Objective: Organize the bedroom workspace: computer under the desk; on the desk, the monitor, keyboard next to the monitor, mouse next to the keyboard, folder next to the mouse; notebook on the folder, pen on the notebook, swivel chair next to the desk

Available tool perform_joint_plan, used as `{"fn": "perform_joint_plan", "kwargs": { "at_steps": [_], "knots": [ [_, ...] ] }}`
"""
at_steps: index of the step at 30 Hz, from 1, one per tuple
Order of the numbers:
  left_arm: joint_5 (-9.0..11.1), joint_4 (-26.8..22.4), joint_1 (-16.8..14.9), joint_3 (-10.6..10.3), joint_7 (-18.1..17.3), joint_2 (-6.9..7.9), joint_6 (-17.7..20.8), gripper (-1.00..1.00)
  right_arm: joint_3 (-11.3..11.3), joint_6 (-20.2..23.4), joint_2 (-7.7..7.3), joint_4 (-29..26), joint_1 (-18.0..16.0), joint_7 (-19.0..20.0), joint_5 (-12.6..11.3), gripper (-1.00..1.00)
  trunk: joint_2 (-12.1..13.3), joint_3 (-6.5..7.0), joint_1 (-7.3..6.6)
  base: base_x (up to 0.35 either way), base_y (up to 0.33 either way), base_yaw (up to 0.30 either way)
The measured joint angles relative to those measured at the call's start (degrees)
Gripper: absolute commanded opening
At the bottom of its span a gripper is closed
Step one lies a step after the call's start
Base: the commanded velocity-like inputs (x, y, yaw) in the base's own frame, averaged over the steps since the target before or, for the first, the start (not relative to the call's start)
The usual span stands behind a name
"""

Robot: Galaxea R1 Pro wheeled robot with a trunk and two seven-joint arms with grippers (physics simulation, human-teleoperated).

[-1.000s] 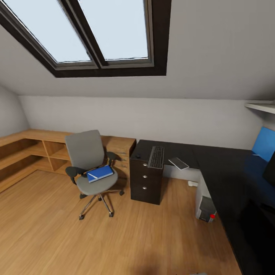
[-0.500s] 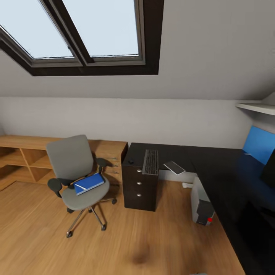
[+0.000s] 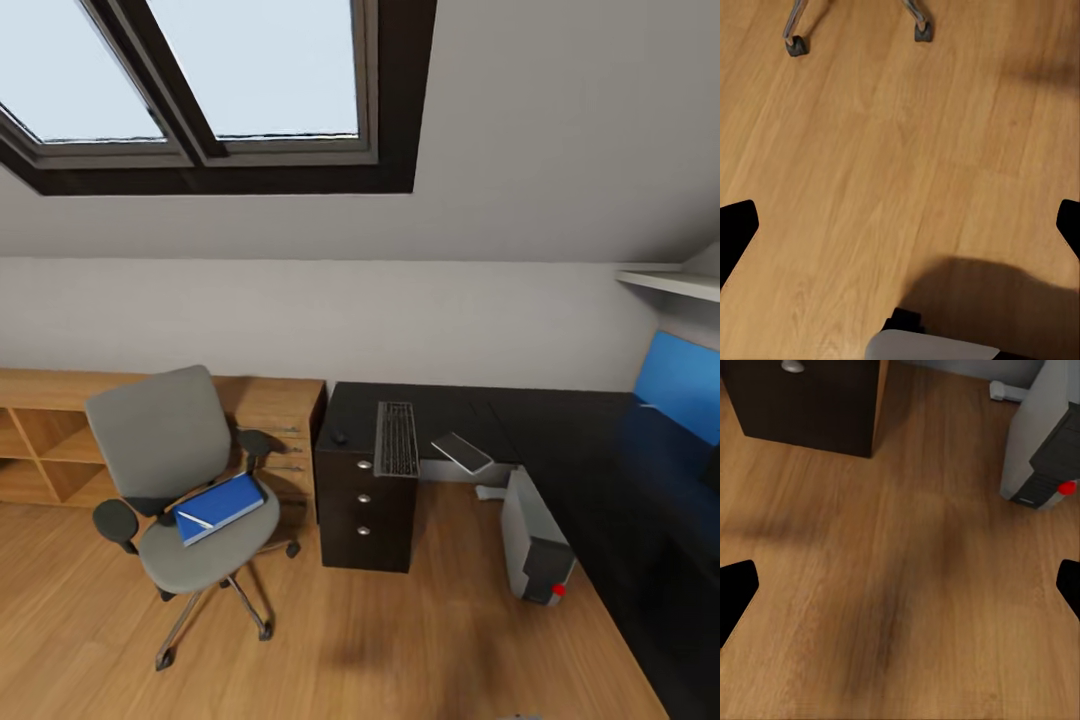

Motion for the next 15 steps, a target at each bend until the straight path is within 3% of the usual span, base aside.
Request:
{"fn": "perform_joint_plan", "kwargs": {
  "at_steps": [9, 15],
  "knots": [
    [-0.12, -0.02, 0.0, 0.0, -0.05, 0.04, 0.0, 1.0, 0.01, -0.04, -0.35, -0.07, 0.28, 0.55, 0.21, 1.0, 0.0, 0.0, 0.0, 0.327, 0.024, -0.001],
    [-0.16, -0.25, 0.0, -0.08, -0.04, -0.1, -0.34, 1.0, 0.05, -0.07, -0.24, -0.07, 0.29, 0.58, 0.15, 1.0, 0.0, 0.0, 0.0, 0.296, 0.182, 0.0]
  ]
}}
